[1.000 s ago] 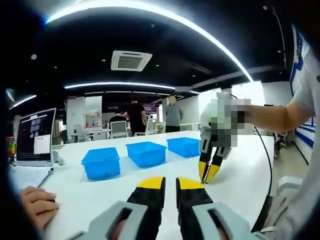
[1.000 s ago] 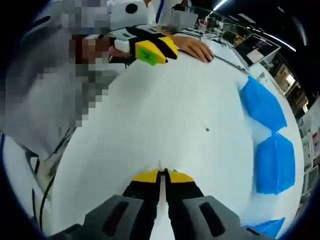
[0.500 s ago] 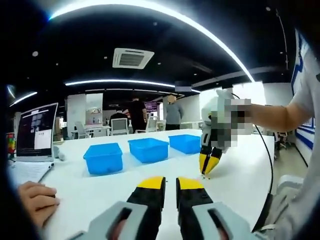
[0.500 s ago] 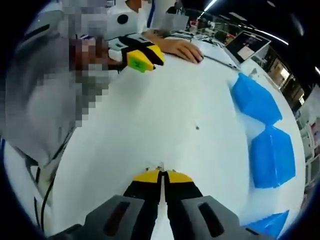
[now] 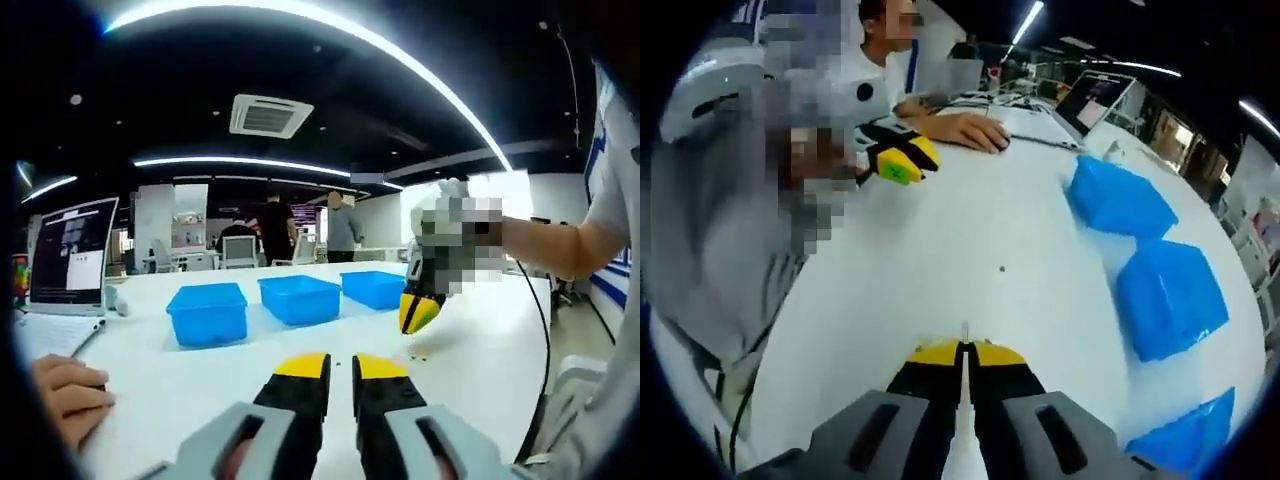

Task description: Pick up the resistors one by one and place each resistor into its matching bin, sorting the parts by color and model until every resistor is separated into the correct bin for its type

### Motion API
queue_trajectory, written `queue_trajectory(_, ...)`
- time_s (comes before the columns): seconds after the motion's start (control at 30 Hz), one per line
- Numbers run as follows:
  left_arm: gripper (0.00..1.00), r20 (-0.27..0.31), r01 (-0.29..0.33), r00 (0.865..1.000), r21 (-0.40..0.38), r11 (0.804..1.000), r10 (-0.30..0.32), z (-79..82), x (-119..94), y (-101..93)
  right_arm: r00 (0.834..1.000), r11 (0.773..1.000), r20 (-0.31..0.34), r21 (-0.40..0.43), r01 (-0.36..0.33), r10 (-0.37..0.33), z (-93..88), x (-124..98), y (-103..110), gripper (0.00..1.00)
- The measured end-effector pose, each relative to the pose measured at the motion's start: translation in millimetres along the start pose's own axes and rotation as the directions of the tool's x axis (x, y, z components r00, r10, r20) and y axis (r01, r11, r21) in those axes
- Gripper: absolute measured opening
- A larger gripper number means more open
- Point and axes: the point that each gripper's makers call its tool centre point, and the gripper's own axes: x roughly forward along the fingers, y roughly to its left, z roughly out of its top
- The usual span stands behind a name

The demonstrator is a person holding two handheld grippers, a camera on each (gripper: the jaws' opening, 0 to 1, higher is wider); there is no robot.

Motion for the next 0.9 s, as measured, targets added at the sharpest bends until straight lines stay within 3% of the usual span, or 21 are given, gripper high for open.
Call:
queue_trajectory(0.23, 0.12, 0.017, 0.012, 1.000, 0.004, 1.000, -0.012, 5.5, 2, -2.7, 0.987, 0.994, 0.155, 0.102, 0.028, -0.043, 17.3, -7, -18, 0.06)
queue_trajectory(0.4, 0.12, 0.006, 0.031, 0.999, 0.011, 0.999, -0.031, 3.9, 4, -6.5, 0.953, 0.983, 0.286, 0.176, 0.056, -0.105, 37.5, -17, -39, 0.06)
queue_trajectory(0.53, 0.12, 0.011, 0.025, 1.000, 0.013, 1.000, -0.025, 5.3, 4, -4.7, 0.909, 0.968, 0.381, 0.240, 0.078, -0.168, 52.9, -26, -58, 0.06)
queue_trajectory(0.67, 0.13, 0.017, 0.025, 1.000, 0.013, 1.000, -0.025, 7.3, 4, -3.1, 0.874, 0.951, 0.425, 0.285, 0.118, -0.236, 60.4, -32, -77, 0.06)
queue_trajectory(0.73, 0.13, 0.021, 0.019, 1.000, 0.012, 1.000, -0.019, 7.7, 4, -1.5, 0.842, 0.935, 0.461, 0.329, 0.131, -0.280, 65.9, -36, -89, 0.06)
queue_trajectory(0.8, 0.13, 0.022, 0.005, 1.000, 0.011, 1.000, -0.006, 7.5, 3, 1.2, 0.798, 0.907, 0.493, 0.394, 0.152, -0.348, 72.0, -43, -109, 0.06)
queue_trajectory(0.9, 0.13, 0.020, 0.006, 1.000, 0.004, 1.000, -0.006, 7.5, 2, 1.9, 0.749, 0.874, 0.503, 0.439, 0.207, -0.431, 77.6, -54, -131, 0.06)
